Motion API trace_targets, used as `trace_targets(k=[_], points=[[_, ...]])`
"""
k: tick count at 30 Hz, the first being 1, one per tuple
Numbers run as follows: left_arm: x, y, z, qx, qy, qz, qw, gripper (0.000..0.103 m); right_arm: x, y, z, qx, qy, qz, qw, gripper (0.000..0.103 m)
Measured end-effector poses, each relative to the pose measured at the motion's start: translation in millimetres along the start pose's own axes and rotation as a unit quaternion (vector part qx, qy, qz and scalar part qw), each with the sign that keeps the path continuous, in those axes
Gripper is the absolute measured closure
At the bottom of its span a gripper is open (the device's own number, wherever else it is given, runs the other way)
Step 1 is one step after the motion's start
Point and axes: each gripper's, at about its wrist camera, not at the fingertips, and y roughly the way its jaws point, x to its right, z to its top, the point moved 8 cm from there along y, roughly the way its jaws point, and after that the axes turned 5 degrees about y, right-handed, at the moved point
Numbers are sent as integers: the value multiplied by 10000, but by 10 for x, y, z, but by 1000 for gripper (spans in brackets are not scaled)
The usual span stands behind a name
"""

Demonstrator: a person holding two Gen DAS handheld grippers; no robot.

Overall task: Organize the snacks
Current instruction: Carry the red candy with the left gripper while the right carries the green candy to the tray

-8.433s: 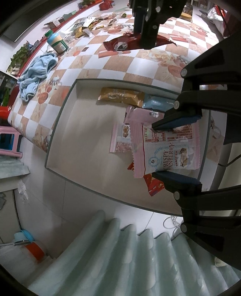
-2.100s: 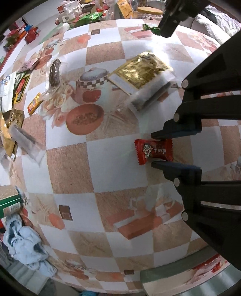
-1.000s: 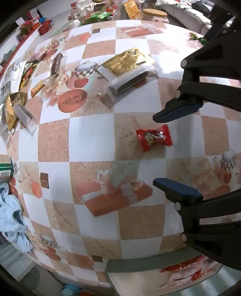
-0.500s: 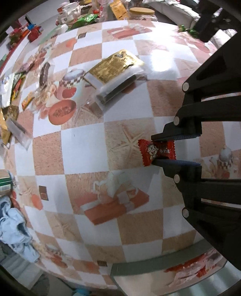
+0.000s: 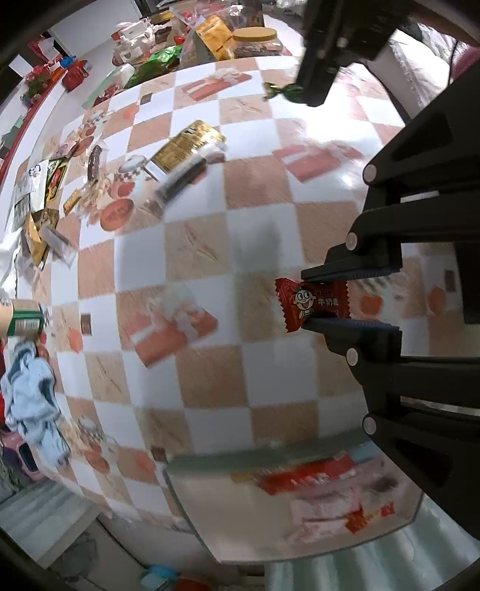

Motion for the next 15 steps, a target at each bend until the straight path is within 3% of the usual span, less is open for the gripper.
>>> trace_targets(k=[15], points=[[-664, -423, -461, 377, -609, 132, 9973, 83, -856, -138, -21, 142, -939, -63, 9955, 83]])
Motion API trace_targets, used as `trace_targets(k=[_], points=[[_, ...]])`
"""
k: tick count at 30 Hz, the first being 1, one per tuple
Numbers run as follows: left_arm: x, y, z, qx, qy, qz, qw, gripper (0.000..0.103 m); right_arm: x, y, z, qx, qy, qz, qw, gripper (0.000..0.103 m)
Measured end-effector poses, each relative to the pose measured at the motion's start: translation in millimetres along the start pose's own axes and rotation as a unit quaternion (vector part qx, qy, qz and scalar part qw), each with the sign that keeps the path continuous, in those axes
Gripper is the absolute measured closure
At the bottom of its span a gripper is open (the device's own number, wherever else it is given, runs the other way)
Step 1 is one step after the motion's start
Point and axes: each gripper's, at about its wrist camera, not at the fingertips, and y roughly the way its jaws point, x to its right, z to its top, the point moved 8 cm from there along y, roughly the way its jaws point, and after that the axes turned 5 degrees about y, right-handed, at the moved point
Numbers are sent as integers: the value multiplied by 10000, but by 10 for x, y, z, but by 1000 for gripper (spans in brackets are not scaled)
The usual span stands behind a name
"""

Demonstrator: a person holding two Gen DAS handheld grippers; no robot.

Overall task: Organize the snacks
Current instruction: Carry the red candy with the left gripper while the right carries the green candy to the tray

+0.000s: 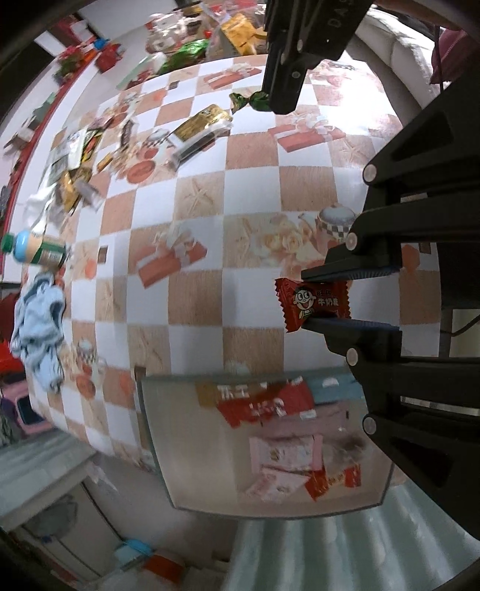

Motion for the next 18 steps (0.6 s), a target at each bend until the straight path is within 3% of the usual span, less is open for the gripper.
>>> trace_targets(k=[18], points=[[-727, -98, -212, 157, -770, 86, 9969, 83, -872, 34, 81, 19, -897, -80, 9959, 83]])
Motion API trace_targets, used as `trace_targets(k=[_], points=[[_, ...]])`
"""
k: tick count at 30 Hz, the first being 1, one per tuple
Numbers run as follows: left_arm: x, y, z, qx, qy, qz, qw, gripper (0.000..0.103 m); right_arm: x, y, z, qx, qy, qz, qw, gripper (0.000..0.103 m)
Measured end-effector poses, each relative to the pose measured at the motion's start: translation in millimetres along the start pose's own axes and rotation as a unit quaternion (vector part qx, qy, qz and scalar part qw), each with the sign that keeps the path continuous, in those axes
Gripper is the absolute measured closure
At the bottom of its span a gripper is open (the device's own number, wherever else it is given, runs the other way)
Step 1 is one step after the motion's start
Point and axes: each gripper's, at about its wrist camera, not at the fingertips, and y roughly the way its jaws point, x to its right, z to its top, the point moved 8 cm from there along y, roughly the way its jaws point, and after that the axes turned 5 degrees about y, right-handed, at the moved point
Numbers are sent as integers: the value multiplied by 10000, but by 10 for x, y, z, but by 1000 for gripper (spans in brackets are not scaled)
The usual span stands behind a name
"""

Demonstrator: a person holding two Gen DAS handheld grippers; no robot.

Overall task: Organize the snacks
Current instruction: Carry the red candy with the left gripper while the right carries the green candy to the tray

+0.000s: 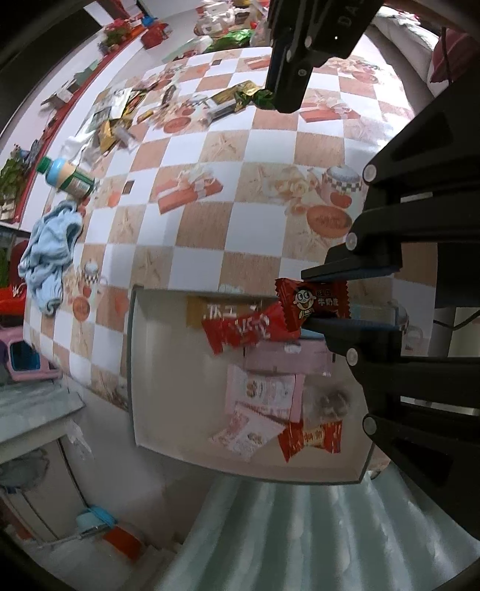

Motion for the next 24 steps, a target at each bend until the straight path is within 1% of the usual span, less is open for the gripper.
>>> trace_targets(k=[18, 24], points=[[-536, 71, -27, -46, -439, 99, 9990, 83, -647, 165, 204, -146, -627, 32, 9979, 83], [-693, 165, -7, -123, -548, 131, 9983, 83, -932, 273, 325, -233, -847, 152, 9960, 83]])
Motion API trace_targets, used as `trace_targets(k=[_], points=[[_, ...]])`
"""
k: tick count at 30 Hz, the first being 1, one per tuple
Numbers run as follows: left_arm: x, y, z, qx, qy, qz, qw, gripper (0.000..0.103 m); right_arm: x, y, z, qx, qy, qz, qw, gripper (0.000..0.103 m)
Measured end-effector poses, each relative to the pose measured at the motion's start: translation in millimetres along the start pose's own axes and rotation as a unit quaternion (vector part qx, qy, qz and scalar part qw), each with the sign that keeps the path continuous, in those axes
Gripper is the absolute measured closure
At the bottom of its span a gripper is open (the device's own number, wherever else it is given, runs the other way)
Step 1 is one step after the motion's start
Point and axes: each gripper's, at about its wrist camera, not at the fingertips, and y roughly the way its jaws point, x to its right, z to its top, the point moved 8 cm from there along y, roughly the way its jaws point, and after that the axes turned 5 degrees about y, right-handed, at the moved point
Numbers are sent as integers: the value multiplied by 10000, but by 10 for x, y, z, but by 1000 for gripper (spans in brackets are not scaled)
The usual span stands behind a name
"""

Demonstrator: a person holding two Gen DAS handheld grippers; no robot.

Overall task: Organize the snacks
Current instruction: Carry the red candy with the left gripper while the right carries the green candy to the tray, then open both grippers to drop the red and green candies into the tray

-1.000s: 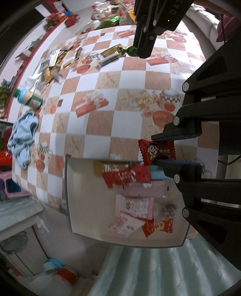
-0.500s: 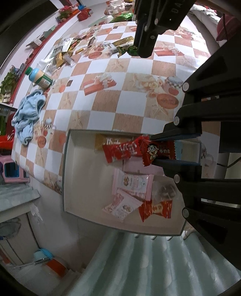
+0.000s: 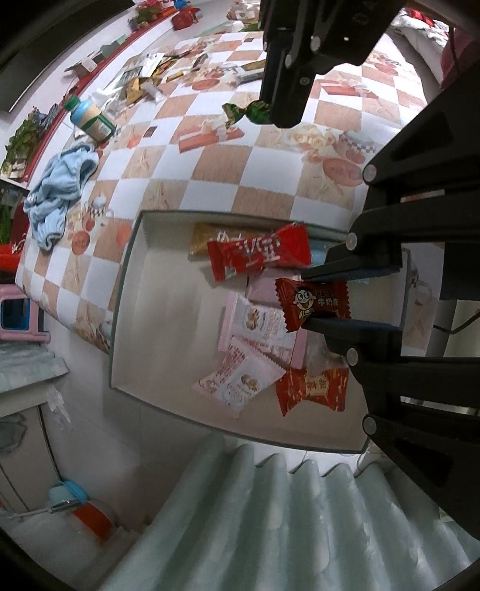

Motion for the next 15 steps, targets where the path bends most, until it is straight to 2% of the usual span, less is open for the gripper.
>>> trace_targets(k=[8, 13, 15], points=[[-243, 192, 196, -73, -148, 138, 9998, 83, -344, 188, 348, -39, -208, 148, 9997, 83], [-352, 314, 239, -167, -291, 119, 9994, 83, -587, 313, 551, -111, -296, 398, 9987, 83], [-344, 324, 238, -144, -258, 89, 9995, 78, -656, 367, 599, -201, -332, 457, 9982, 83]])
